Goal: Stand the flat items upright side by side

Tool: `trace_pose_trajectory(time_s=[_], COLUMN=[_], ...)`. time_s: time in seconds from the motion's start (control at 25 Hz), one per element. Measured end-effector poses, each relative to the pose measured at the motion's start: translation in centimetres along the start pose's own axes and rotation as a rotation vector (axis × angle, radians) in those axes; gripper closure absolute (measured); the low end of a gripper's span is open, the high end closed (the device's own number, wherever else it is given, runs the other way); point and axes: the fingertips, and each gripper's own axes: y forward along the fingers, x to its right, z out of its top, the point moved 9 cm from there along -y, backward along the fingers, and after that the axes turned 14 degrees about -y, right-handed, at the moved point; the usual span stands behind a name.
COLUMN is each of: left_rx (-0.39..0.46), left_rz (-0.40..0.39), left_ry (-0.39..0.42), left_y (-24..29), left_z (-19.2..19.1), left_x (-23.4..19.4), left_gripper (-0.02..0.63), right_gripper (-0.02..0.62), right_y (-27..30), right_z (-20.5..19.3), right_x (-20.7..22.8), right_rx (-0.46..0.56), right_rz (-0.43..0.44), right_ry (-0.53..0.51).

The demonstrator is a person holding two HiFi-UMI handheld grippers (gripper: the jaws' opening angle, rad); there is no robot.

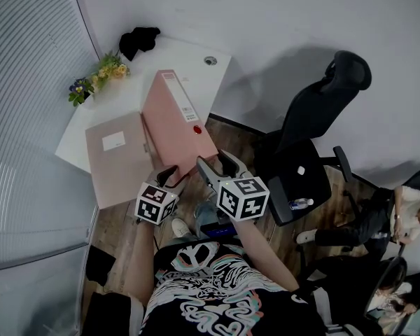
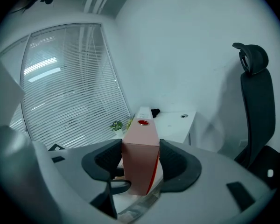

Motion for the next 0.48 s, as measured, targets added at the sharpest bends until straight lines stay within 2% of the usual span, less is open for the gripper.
trace_pose_trajectory(time_s=[0.48], left_rx=[0.023], left_rz=[0.018], left_ry=[-0.012], left_y=[-0.9], left_z=[-0.4], left_x=[0.6], left_gripper=[0.420], right_gripper=[0.347], right_y=[-0.7], right_z=[0.4], right_x=[-2.1], right_rx=[0.014], right_rz=[0.073], right_ry=[-0.077])
